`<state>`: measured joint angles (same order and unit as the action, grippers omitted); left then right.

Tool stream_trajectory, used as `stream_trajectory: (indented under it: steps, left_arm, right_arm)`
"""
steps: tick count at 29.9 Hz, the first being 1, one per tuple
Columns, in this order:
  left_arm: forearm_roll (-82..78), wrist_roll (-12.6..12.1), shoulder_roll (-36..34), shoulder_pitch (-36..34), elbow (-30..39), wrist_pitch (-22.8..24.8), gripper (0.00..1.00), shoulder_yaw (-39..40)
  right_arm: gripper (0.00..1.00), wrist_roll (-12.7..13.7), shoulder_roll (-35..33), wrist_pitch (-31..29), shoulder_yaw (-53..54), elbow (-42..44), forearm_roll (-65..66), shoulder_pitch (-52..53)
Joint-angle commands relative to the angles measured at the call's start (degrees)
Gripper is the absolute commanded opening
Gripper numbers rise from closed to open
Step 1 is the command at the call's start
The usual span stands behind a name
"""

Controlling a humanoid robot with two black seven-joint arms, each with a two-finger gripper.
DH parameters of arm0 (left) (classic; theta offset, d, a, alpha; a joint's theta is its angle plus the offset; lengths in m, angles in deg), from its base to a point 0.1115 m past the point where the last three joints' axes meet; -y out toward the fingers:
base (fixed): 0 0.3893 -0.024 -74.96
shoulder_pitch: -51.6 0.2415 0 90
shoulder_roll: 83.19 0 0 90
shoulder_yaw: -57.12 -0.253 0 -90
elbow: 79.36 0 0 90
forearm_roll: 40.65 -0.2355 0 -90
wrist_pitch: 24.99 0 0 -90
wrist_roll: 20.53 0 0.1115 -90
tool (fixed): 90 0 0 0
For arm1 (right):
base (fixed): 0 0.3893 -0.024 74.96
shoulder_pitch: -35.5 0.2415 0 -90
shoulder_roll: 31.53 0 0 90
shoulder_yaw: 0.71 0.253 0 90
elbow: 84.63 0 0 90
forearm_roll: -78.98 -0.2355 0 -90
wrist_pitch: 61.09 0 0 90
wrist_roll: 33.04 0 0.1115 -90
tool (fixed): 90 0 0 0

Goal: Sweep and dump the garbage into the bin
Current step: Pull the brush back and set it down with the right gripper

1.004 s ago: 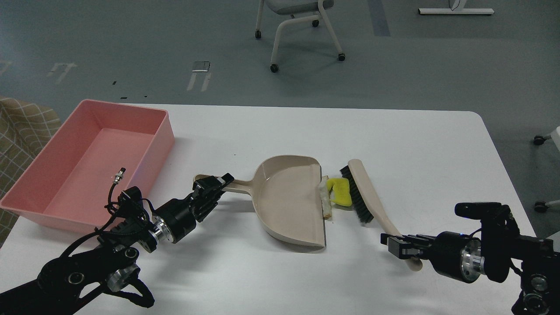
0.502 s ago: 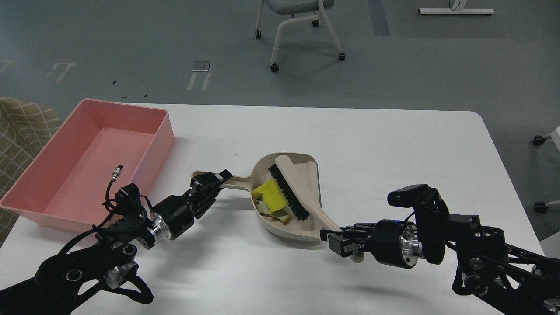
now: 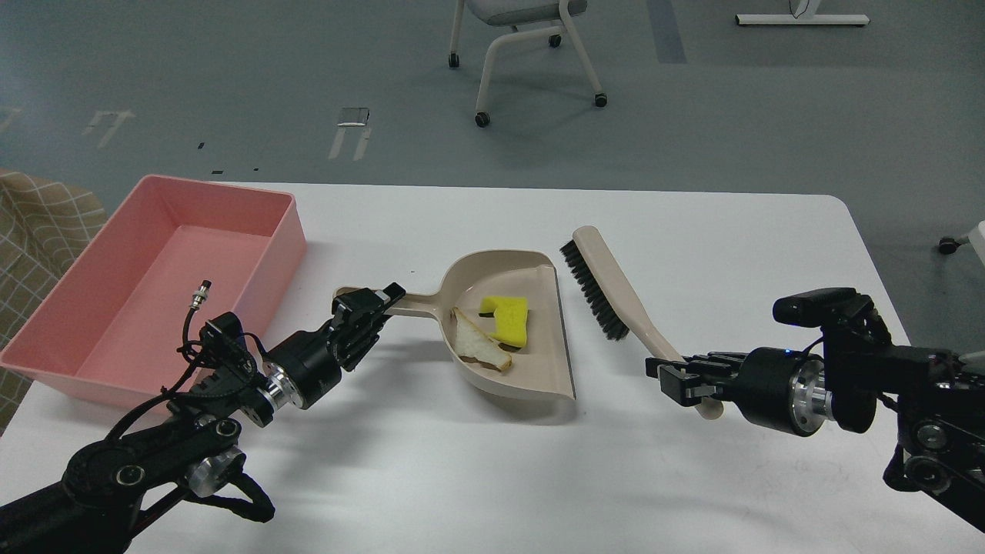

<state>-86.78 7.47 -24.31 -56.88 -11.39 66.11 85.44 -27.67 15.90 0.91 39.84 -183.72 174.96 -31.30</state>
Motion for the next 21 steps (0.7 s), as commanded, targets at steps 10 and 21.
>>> stream_trajectory:
  steps: [10, 21]
  left_arm:
    - [0.2, 0.0, 0.0, -0.2, 0.1, 0.2, 0.17, 2.4]
    - [1.6, 0.0, -1.6, -2.3, 0.1, 0.5, 0.17, 3.9]
  right_arm:
    - [0.00, 0.5, -12.0, 0.0, 0.3, 3.3, 0.0, -0.1]
    - [0.00, 0.6, -16.0, 0.0, 0.8, 8.8, -4.6, -3.2]
